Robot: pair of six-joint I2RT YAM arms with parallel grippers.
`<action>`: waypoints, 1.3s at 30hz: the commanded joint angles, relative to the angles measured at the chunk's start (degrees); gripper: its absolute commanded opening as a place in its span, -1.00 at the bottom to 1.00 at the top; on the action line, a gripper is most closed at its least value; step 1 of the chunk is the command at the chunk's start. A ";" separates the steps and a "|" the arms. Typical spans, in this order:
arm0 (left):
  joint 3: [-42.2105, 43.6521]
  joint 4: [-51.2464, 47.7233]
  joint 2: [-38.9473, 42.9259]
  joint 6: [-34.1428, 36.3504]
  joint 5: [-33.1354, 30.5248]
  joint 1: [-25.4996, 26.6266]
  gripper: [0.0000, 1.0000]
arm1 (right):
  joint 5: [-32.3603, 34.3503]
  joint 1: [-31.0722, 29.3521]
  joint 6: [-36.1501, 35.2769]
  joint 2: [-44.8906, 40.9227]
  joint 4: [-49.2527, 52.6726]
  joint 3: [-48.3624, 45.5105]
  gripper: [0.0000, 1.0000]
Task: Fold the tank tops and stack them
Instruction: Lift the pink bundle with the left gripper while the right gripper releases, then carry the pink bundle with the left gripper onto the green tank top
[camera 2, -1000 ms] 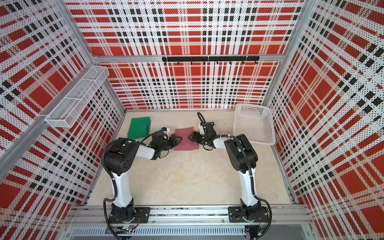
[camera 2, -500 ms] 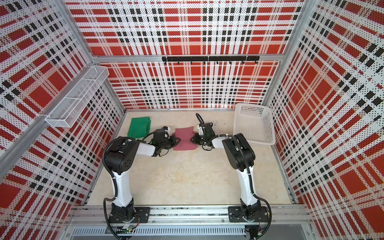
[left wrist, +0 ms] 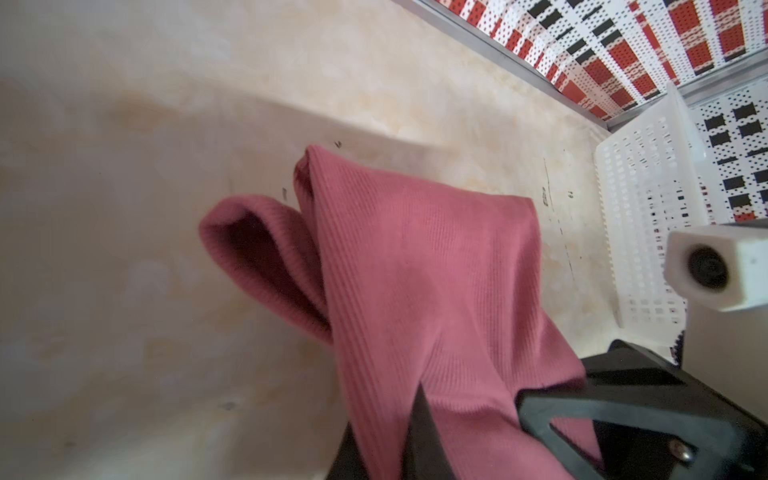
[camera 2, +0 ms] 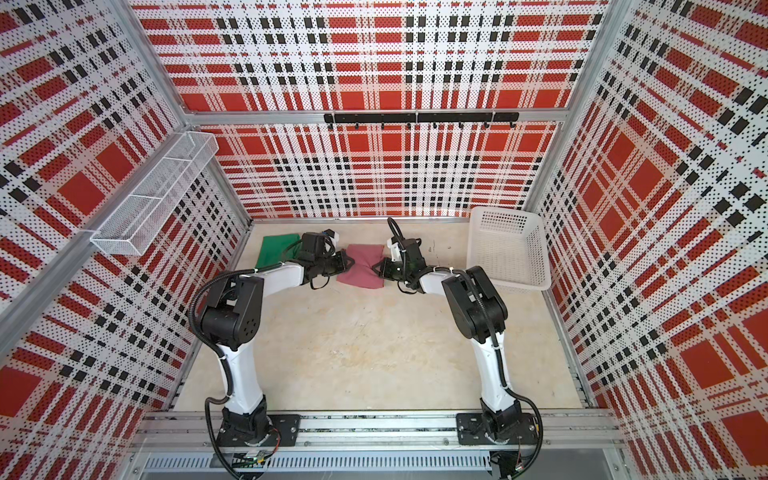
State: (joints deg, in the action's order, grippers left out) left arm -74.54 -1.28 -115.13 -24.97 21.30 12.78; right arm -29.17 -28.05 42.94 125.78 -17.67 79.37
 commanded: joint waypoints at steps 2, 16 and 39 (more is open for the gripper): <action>-4.77 -10.11 2.69 7.92 -4.63 -3.58 -1.00 | -2.19 -2.70 3.85 6.09 -11.95 3.64 -1.00; -12.91 -22.59 1.55 18.22 -8.24 -8.70 -1.00 | 1.32 -5.55 0.18 7.99 -10.35 5.48 0.63; -40.39 -38.89 -2.83 26.67 -13.32 -13.71 -1.00 | -3.38 0.44 -6.88 -7.21 -7.48 -13.80 0.63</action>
State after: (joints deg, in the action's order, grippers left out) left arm -112.60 -37.78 -117.93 -0.60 8.29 1.34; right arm -31.75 -27.53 37.39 120.84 -25.50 66.04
